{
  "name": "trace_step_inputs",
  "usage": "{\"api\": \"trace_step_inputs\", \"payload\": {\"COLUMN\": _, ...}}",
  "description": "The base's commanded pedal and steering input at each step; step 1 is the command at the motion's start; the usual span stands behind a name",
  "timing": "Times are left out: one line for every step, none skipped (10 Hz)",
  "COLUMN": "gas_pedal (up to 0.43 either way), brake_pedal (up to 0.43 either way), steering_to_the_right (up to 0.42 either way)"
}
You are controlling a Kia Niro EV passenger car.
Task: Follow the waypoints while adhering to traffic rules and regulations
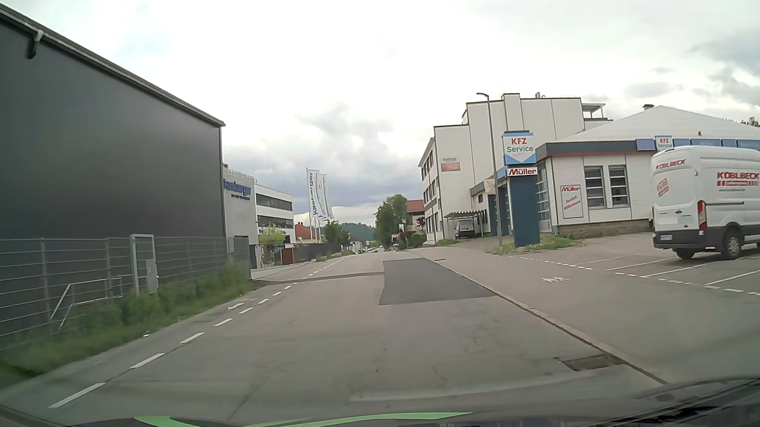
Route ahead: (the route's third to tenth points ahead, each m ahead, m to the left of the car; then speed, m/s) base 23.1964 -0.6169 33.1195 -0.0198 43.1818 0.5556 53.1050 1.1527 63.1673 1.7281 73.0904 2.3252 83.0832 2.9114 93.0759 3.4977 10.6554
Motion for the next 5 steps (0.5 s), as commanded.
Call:
{"api": "trace_step_inputs", "payload": {"gas_pedal": 0.028, "brake_pedal": 0.0, "steering_to_the_right": -0.018}}
{"api": "trace_step_inputs", "payload": {"gas_pedal": 0.028, "brake_pedal": 0.0, "steering_to_the_right": -0.018}}
{"api": "trace_step_inputs", "payload": {"gas_pedal": 0.028, "brake_pedal": 0.0, "steering_to_the_right": -0.018}}
{"api": "trace_step_inputs", "payload": {"gas_pedal": 0.028, "brake_pedal": 0.0, "steering_to_the_right": -0.017}}
{"api": "trace_step_inputs", "payload": {"gas_pedal": 0.028, "brake_pedal": 0.0, "steering_to_the_right": -0.017}}
